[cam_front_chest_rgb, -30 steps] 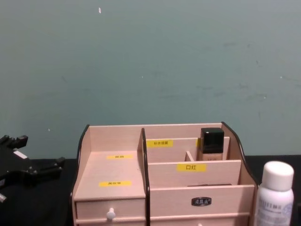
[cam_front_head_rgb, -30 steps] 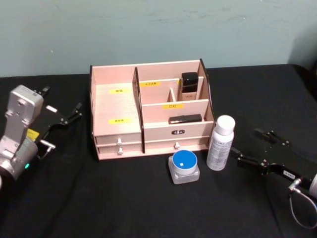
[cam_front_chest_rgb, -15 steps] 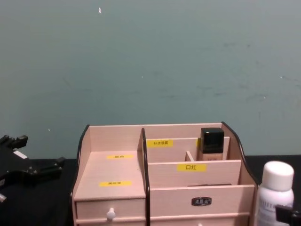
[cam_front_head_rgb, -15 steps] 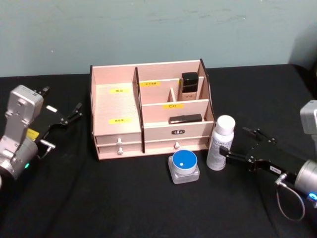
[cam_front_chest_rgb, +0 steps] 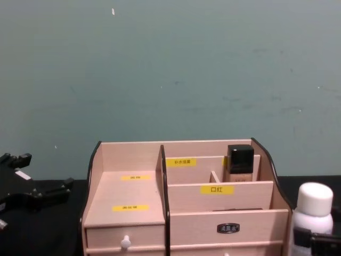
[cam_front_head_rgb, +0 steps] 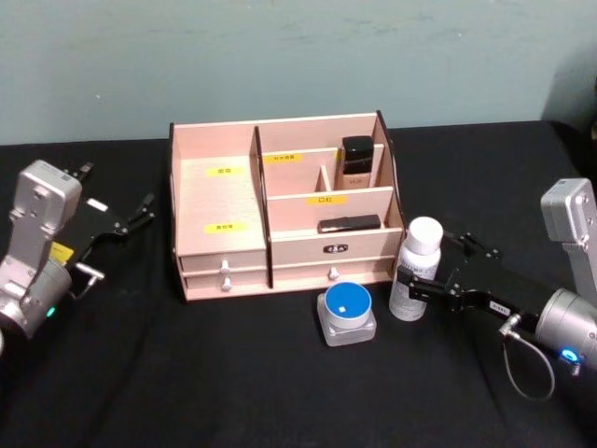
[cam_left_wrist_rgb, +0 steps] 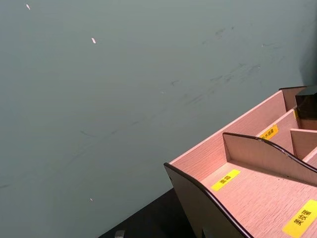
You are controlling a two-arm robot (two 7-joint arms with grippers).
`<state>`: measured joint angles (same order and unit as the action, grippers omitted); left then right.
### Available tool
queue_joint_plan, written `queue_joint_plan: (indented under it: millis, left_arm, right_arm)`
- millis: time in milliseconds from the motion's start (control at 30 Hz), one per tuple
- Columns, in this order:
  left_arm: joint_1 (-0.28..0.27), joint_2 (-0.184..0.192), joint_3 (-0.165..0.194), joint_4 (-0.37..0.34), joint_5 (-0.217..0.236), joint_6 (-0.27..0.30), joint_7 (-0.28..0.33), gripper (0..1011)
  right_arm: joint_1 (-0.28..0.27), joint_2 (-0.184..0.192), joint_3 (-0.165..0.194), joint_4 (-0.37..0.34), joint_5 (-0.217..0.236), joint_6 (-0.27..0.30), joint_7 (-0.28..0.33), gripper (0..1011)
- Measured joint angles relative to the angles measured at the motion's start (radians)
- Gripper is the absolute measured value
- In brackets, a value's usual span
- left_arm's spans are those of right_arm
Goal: Pick up the facial cleanser and watermelon frost from the table and place them into the tiered storage box.
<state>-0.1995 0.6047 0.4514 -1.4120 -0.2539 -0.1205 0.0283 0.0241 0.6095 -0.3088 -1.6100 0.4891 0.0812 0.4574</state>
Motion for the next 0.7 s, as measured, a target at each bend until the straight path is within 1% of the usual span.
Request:
queue_joint_plan:
  millis: [167, 300, 700]
  left_arm:
    - [0.0, 0.0, 0.0, 0.0, 0.0, 0.0, 0.0, 1010]
    - [0.0, 0.0, 0.0, 0.0, 0.0, 0.0, 0.0, 1009]
    - [0.0, 0.0, 0.0, 0.0, 0.0, 0.0, 0.0, 1009]
  right_arm:
    - [0.02, -0.011, -0.013, 0.021, -0.014, 0.0, 0.004, 1002]
    - [0.036, -0.019, -0.026, 0.034, -0.035, -0.004, 0.007, 1003]
    - [0.032, -0.017, -0.023, 0.032, -0.031, -0.005, 0.006, 998]
